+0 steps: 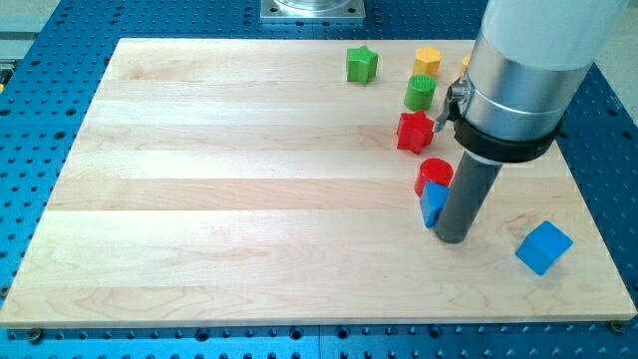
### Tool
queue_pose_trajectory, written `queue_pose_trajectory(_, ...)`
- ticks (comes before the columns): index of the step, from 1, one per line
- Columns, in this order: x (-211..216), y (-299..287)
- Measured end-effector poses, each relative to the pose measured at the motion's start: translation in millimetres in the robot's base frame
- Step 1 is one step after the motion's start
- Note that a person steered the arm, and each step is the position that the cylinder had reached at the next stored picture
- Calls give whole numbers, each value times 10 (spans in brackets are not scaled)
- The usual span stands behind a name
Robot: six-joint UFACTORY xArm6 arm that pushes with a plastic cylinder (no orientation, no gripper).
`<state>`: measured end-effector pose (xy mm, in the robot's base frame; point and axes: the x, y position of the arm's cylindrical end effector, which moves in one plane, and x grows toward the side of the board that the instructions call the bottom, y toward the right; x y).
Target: Place the cube into the triangle
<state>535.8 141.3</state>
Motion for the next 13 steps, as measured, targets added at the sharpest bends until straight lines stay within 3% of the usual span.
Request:
queue_pose_trajectory(1,182,181)
queue_pose_trajectory(2,143,798)
queue_pose_trajectory(3,-319,1052)
queue_pose_trajectory(4,-352,1464)
queue_pose_trajectory(5,22,1842)
queue_pose_trajectory(6,209,1594)
queue_pose_trajectory(7,135,826)
queue_pose_trajectory(8,168,776)
queue_pose_trajectory(9,690,851)
queue_pose_trajectory(11,500,35)
queue_pose_trajectory(13,781,-376)
